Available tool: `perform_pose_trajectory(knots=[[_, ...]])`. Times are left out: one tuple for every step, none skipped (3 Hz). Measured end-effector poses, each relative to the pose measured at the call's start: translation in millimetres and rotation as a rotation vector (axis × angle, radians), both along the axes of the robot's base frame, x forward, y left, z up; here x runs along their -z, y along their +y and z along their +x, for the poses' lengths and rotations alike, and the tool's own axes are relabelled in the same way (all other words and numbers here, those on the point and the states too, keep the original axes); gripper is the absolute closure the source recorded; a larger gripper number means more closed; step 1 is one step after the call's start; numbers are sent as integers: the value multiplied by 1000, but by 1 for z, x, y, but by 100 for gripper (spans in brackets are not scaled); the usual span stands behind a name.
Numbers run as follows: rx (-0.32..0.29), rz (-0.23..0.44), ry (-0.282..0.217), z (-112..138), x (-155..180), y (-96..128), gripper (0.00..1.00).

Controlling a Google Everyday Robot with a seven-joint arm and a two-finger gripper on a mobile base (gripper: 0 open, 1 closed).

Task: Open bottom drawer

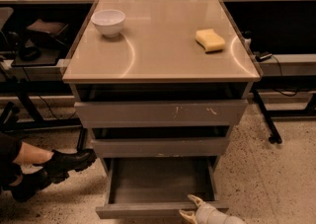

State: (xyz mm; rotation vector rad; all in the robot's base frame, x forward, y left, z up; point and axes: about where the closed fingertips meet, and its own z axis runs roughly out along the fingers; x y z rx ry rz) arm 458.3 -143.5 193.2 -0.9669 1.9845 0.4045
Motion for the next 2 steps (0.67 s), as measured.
perform_pose_trajectory(knots=[[0,0,0,0,0,0,0],[0,0,0,0,0,0,0]])
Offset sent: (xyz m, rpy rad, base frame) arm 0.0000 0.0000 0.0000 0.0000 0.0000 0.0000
